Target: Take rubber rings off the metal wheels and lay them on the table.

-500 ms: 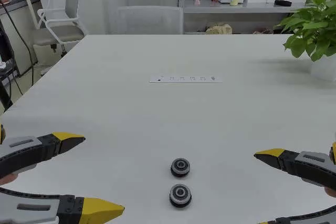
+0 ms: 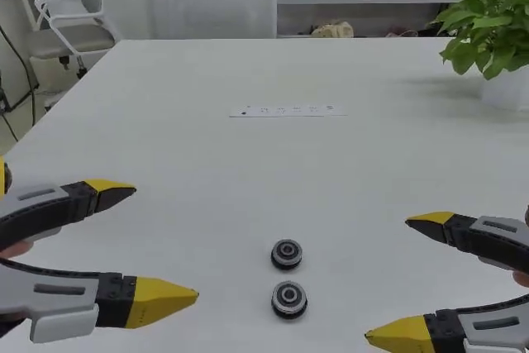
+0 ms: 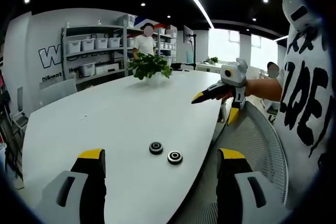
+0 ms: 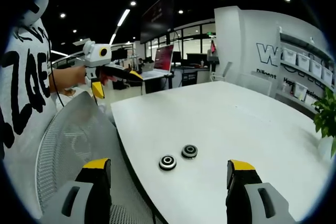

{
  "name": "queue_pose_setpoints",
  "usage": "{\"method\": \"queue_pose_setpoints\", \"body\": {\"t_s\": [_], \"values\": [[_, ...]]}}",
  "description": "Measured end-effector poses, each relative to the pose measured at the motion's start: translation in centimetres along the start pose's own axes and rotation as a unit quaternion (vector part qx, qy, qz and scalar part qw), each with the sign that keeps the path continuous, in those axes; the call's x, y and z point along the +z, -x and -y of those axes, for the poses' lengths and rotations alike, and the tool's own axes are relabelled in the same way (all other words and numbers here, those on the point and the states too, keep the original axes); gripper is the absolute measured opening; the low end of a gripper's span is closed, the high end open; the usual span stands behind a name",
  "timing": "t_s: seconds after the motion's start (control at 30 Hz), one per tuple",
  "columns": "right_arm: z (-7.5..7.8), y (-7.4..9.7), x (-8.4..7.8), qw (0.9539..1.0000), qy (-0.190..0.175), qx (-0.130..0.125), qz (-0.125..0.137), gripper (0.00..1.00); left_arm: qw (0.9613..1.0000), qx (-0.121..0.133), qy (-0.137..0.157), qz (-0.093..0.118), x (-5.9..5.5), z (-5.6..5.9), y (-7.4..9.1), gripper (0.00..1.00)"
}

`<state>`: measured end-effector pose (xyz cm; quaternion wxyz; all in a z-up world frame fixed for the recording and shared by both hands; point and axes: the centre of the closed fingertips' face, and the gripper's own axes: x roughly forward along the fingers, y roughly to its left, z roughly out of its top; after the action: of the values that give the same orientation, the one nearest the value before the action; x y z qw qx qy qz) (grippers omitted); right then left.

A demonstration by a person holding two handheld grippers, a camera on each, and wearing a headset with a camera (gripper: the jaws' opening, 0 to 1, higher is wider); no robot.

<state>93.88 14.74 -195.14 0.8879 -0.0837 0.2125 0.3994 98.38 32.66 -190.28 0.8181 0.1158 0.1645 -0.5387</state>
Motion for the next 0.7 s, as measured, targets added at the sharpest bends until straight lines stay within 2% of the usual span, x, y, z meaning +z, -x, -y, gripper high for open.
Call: {"method": "queue_pose_setpoints", "body": {"t_s": [0.47,0.7], "values": [[0.62,-0.47,-0.07,1.0000,-0.003,-0.005,0.001,0.91,1.0000,-0.005,-0.001,-0.006,-0.36,-0.62,-0.32,0.86],[0.74,-0.55,0.12,1.0000,-0.001,-0.006,0.001,0.91,1.0000,-0.006,-0.003,-0.003,-0.14,-0.89,-0.33,0.86]]}}
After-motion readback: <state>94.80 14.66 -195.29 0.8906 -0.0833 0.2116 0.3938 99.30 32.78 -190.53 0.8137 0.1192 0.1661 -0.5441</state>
